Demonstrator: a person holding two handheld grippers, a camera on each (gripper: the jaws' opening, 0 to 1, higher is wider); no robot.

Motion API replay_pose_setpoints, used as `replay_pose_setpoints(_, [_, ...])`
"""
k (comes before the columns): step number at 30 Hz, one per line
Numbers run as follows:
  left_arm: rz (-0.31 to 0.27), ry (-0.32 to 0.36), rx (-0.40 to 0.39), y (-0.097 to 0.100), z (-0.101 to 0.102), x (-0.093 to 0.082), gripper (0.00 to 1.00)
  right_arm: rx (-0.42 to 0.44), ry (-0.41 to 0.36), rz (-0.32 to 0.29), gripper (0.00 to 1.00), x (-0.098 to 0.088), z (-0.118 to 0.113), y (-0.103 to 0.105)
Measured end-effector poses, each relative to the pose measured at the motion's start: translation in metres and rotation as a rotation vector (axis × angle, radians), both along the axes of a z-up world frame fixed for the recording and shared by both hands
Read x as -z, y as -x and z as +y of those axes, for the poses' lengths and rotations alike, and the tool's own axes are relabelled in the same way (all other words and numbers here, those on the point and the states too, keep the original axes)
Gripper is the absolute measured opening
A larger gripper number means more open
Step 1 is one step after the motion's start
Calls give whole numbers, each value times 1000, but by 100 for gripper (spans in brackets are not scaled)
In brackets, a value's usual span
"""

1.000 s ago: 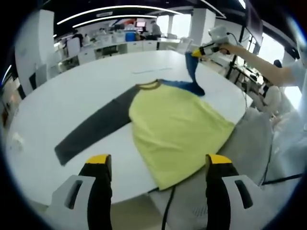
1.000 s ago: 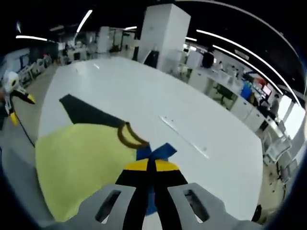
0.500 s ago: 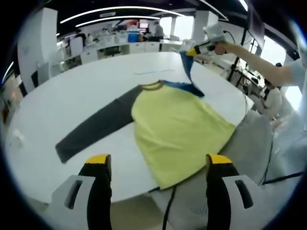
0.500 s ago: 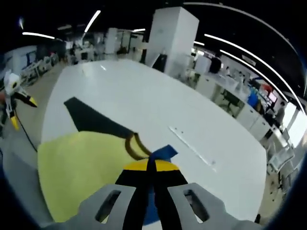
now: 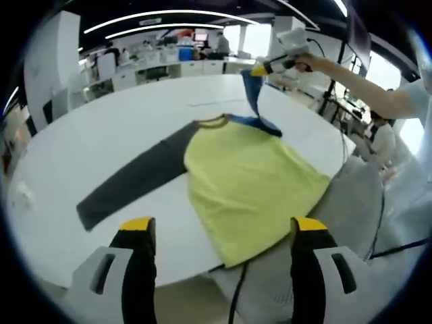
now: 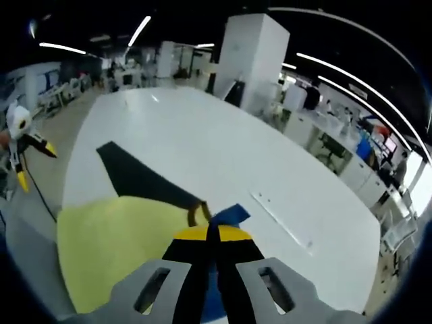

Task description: Fold the garment on the visible template until the final outline fits inside the template.

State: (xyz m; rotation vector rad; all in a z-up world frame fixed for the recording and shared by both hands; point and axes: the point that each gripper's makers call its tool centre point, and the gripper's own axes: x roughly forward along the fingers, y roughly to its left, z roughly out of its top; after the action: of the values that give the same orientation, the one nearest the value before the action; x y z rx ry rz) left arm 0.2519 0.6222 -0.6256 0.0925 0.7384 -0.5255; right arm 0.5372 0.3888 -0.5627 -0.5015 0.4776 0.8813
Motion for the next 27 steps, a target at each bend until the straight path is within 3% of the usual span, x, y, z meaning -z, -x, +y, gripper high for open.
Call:
replay_pose_setpoints(10, [-3,7,-8,0,3,0,78,-54,7,0,3,2,32,4])
replay_pose_setpoints(27, [-10,24,-28,4,9,3,78,-96,8,-3,3,-2,60,2])
